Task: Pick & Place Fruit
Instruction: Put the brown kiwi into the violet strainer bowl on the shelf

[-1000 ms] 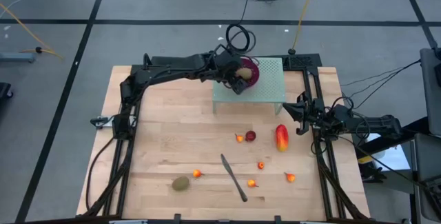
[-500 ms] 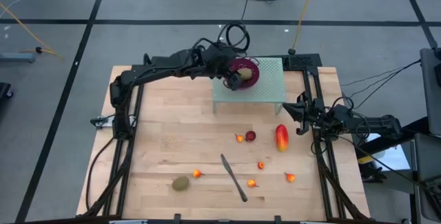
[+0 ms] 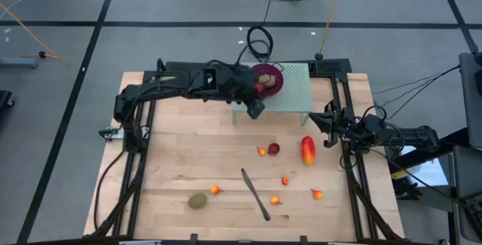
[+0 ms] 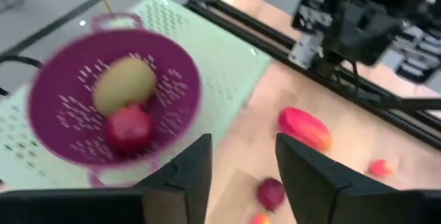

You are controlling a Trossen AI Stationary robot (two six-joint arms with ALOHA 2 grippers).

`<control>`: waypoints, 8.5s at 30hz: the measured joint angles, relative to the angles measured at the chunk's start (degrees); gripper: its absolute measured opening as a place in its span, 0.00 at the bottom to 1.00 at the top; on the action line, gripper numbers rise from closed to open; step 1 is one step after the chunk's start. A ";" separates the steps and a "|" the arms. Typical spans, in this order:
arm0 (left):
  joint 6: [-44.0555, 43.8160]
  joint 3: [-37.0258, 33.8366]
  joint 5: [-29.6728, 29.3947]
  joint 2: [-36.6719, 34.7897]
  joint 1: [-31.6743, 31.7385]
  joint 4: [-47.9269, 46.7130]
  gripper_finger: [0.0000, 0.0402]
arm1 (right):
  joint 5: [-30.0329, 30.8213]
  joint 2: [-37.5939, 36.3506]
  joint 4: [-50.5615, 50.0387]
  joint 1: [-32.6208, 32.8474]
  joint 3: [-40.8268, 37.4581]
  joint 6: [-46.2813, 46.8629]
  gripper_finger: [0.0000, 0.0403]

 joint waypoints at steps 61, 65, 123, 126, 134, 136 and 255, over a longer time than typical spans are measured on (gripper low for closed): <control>-26.46 -20.02 -7.05 0.11 -21.84 0.85 0.00 | -0.02 0.02 0.00 0.01 0.00 0.00 0.00; -30.72 -21.02 -6.10 0.11 -24.06 -1.61 0.00 | -0.02 0.00 -0.02 0.02 0.02 0.00 0.00; -70.22 -40.76 -4.74 -3.79 -52.83 -7.35 0.00 | -0.04 0.00 -0.04 0.01 0.01 0.00 0.00; -71.75 -43.57 -5.09 -6.74 -52.79 -5.34 0.00 | -0.04 0.02 -0.04 0.01 0.02 0.00 0.00; -71.31 -48.56 -4.12 -10.54 -52.79 -0.24 0.03 | -0.04 0.00 -0.04 0.00 0.00 0.00 0.00; -71.25 -48.81 -3.32 -10.58 -52.79 0.04 0.05 | -0.03 0.01 -0.05 0.00 0.00 0.00 0.00; -51.04 -48.83 2.34 -0.48 -48.18 1.02 0.51 | -0.02 0.02 -3.35 0.01 0.02 0.00 0.00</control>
